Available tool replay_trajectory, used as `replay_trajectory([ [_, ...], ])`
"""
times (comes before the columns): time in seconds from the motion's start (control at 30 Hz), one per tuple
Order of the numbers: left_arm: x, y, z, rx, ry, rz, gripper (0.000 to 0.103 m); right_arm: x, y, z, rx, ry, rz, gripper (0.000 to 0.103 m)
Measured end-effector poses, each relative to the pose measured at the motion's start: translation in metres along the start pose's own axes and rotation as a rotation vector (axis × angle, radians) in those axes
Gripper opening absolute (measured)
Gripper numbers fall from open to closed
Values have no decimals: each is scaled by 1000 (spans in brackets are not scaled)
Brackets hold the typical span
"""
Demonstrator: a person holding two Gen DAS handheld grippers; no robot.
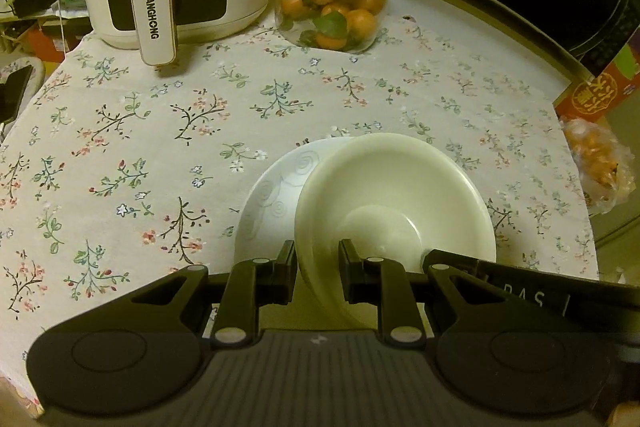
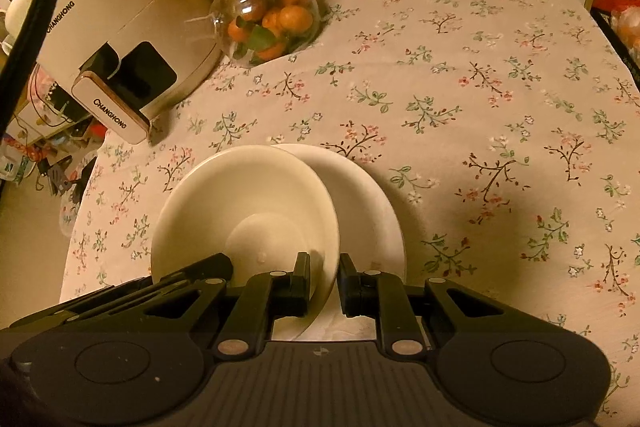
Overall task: Organize plates and bowls
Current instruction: 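Lift the bowl stack and carry it over the white plate stack, then lower the bowl stack onto the plates and open both grippers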
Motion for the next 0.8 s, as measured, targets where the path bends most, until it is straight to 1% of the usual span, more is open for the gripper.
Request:
replay_trajectory([
  [0.2,3,-3,1,11,-26,-6,20,1,-3,0,-11,-4,8,16],
  [0.8,5,-7,1,8,-33,5,21,6,-2,-1,-12,-24,17,18],
])
Point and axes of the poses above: each gripper's, at about its wrist camera, not at the fingertips, and y roughly against the way its jaws point, x to its right, z to its underside, the point moved 8 cm from there along -y, roughly the way its jaws point, and after that the axes turned 4 degrees about y, right-handed, at the moved point
